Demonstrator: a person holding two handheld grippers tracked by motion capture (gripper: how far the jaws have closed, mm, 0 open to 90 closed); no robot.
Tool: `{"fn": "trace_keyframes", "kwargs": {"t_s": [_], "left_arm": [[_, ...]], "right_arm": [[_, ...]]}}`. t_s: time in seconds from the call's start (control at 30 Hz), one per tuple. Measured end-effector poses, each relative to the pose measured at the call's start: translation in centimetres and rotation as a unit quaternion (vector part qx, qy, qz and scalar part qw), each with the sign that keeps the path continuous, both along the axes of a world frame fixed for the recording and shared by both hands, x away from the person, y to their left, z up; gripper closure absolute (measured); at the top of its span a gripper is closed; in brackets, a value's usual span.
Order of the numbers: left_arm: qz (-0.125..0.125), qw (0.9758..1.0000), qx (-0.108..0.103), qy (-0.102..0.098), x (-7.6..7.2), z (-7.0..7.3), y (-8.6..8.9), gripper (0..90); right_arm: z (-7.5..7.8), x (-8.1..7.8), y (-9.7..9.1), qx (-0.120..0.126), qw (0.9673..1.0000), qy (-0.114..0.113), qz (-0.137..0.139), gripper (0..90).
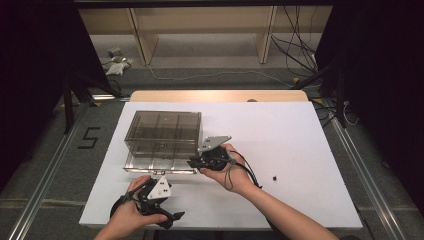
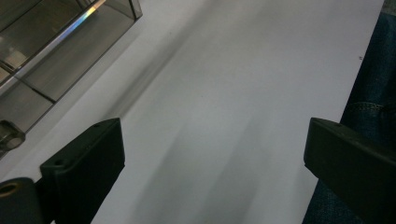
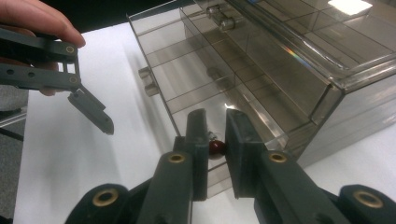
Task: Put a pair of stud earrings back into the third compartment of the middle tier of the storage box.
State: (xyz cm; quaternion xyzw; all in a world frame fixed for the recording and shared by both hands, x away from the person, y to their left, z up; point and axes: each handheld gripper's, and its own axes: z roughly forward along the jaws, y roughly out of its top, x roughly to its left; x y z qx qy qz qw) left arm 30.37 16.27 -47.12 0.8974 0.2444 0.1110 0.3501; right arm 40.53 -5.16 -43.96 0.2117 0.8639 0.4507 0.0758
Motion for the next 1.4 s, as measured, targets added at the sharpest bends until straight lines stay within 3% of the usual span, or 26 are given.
{"fn": "trace_keyframes", "kwargs": {"t_s": [1.4], "left_arm": [[-0.004, 1.0, 0.001, 0.0, 0.0, 0.0, 0.0, 5.3]], "right_arm": [[-1.0, 0.7, 1.5, -0.008, 1.0, 0.001, 0.004, 80.2]]}}
